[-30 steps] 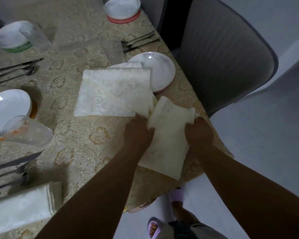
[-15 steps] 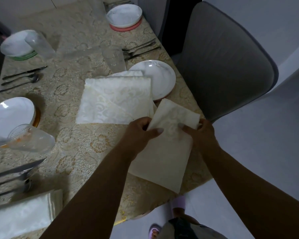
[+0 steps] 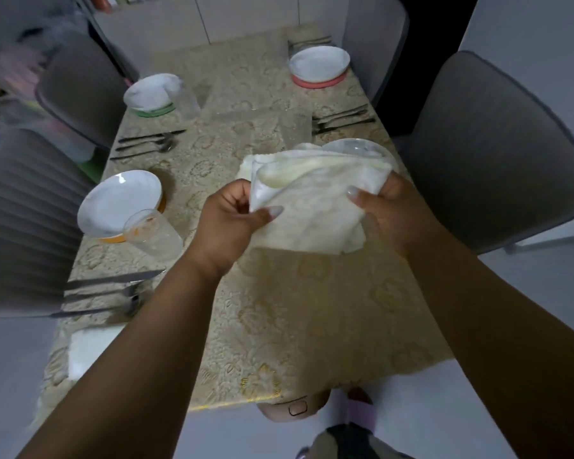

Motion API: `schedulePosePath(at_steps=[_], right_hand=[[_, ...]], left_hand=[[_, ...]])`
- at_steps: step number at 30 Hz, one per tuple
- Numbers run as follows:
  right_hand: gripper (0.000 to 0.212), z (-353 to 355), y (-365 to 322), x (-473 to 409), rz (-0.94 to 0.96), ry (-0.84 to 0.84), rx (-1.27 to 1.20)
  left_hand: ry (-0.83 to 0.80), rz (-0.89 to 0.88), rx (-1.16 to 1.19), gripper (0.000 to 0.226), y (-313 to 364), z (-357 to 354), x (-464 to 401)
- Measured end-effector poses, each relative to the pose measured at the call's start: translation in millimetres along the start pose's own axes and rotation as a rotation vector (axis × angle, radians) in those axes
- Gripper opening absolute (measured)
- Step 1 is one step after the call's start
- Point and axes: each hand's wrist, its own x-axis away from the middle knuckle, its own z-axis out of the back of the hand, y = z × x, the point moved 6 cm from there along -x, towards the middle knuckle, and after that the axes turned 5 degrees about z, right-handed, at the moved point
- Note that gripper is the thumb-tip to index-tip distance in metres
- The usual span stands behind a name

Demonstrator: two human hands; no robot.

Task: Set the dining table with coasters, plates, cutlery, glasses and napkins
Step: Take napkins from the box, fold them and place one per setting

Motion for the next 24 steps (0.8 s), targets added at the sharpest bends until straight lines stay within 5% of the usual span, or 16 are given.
schedulePosePath(at_steps=[5,14,19,24], right_hand=[[0.018,-26,-5,15,0.107,-0.141,0.328],[0.029,-36,102,103,-0.352,-0.708,0.585],[0.034,-58,92,83,-0.339,-0.387,0.254],[0.062,-97,135,92,-0.628,-0.459,0.073]], left_hand=[[0.032,-0.077,-0.213,0.02,-24,23,33],[-0.134,0.184,-0.602,0.032,-158,-3,121],[-0.186,0.149,-0.628,0.026,-163,-9,134],[-0.178,-0.172,-0.8,0.033,-167,-3,149]])
